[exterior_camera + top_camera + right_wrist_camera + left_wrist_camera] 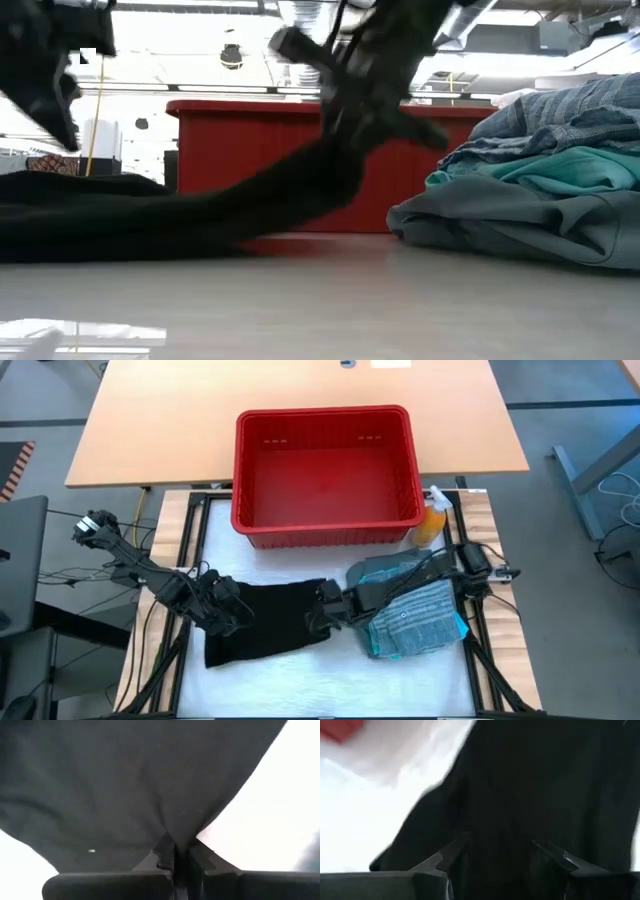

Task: Fold Laundry from Bin
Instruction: Fold the black shirt

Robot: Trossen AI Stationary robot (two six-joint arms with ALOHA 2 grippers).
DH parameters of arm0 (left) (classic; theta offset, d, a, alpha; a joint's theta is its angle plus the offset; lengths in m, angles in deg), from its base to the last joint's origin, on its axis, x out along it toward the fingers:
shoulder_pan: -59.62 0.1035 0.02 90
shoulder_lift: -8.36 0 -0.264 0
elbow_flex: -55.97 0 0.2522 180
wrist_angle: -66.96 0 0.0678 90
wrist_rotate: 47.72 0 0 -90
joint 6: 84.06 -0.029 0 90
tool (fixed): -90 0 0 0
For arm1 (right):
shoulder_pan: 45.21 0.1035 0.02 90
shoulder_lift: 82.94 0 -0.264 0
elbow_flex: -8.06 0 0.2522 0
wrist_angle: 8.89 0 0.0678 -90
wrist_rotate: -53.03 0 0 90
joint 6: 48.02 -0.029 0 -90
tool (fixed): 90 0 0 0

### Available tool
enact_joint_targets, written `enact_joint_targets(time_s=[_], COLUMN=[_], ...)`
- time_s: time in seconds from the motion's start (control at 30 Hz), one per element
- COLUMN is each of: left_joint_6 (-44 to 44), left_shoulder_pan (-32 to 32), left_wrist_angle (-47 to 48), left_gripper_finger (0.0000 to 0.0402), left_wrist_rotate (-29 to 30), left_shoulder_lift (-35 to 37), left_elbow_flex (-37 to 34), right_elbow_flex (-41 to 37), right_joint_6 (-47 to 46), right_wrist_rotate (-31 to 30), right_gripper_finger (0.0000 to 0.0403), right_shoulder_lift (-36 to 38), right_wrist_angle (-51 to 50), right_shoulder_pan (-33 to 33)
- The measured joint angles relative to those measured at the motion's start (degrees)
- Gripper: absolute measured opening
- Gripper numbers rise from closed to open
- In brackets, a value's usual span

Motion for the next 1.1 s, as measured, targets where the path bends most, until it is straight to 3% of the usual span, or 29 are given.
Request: enact_joint_targets(time_s=[0.2, 0.37, 0.43, 0.67, 0.9, 1.1], left_joint_6=[5.9, 1.3, 0.5, -0.7, -9.2, -19.3], left_shoulder_pan=[2.2, 5.9, 7.4, 9.6, 9.2, 10.2], left_wrist_angle=[-7.0, -30.2, -34.5, -25.4, -26.0, -30.2], left_gripper_finger=[0.0164, 0.0164, 0.0164, 0.0164, 0.0164, 0.0164], left_wrist_rotate=[-1.8, -6.0, -6.8, -7.4, -4.9, -6.9], left_shoulder_lift=[0.0, 0.0, 0.0, 2.9, 8.3, 3.7], left_elbow_flex=[-8.1, -16.3, -18.6, -16.6, -15.0, -15.0], right_elbow_flex=[0.0, 0.0, 0.0, 0.0, 0.0, 0.0], right_joint_6=[6.2, 7.3, 7.5, 7.3, 7.3, 7.7], right_wrist_rotate=[1.1, 1.2, 1.2, 1.6, 1.6, 1.6], right_gripper_finger=[0.0043, 0.0040, 0.0041, 0.0042, 0.0042, 0.0042], right_shoulder_lift=[8.1, 10.9, 10.9, 10.8, 10.8, 10.8], right_wrist_angle=[-19.2, -24.8, -24.9, -25.2, -26.4, -26.5], right_shoulder_pan=[0.1, -0.7, -1.1, -1.2, -1.3, -1.4])
